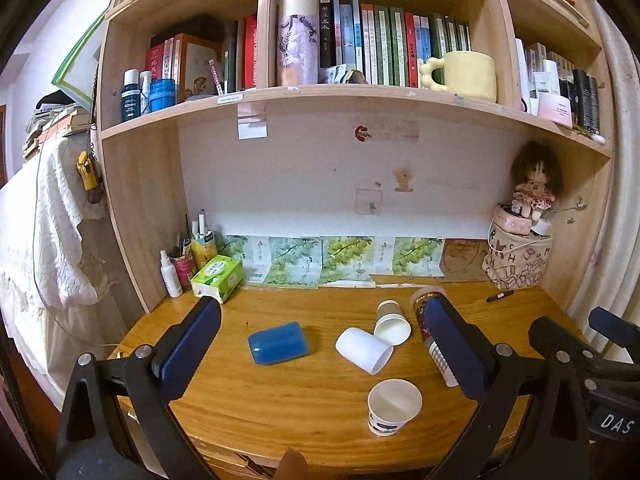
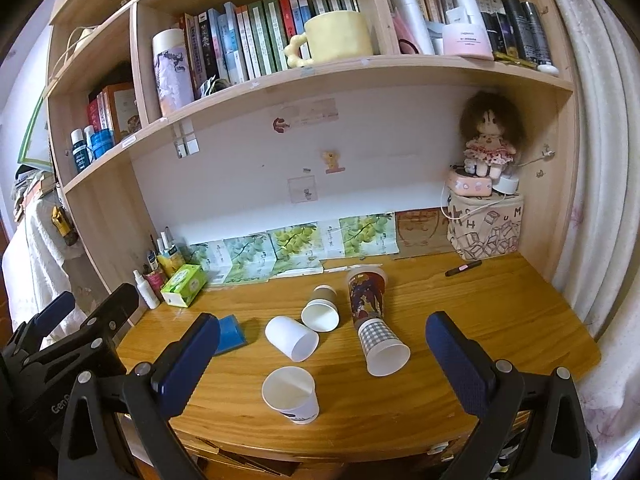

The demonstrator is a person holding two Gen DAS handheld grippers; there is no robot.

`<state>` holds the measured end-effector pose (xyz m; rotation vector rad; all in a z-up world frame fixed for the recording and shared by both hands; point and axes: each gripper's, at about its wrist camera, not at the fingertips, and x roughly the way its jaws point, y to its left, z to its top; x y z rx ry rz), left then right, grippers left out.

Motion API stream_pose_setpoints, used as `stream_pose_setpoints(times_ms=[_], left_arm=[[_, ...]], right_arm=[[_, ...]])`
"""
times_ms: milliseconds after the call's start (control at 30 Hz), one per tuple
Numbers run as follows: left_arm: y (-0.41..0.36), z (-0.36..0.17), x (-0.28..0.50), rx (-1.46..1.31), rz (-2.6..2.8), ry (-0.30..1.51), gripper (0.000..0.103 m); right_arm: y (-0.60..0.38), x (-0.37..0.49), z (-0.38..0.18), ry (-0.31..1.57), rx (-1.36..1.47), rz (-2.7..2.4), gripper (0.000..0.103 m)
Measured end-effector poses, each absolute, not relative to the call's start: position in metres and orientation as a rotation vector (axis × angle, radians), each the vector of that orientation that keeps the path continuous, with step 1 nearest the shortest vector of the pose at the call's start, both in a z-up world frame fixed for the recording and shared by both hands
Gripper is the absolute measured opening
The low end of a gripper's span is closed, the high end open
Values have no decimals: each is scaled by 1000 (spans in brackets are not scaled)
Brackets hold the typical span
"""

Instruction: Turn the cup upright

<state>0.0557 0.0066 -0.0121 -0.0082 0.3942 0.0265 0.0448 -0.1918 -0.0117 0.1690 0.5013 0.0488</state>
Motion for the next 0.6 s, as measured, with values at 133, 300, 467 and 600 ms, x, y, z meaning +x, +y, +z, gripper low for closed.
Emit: stream_pose_setpoints(times_ms=[133, 300, 467, 600], left_arm=[[7, -13, 56, -10, 27, 398, 102], [6, -14, 57, -12, 25, 405, 102], [6, -15, 59, -13, 23, 411, 102], [5, -16, 60, -12, 23, 418, 102]], right_arm=[[-187, 45, -12, 499, 156, 76, 103], [-185, 44, -11, 494, 141, 79, 103], [-184, 44, -11, 495, 142, 74, 103], [-186, 45, -12, 498, 142, 71, 103]])
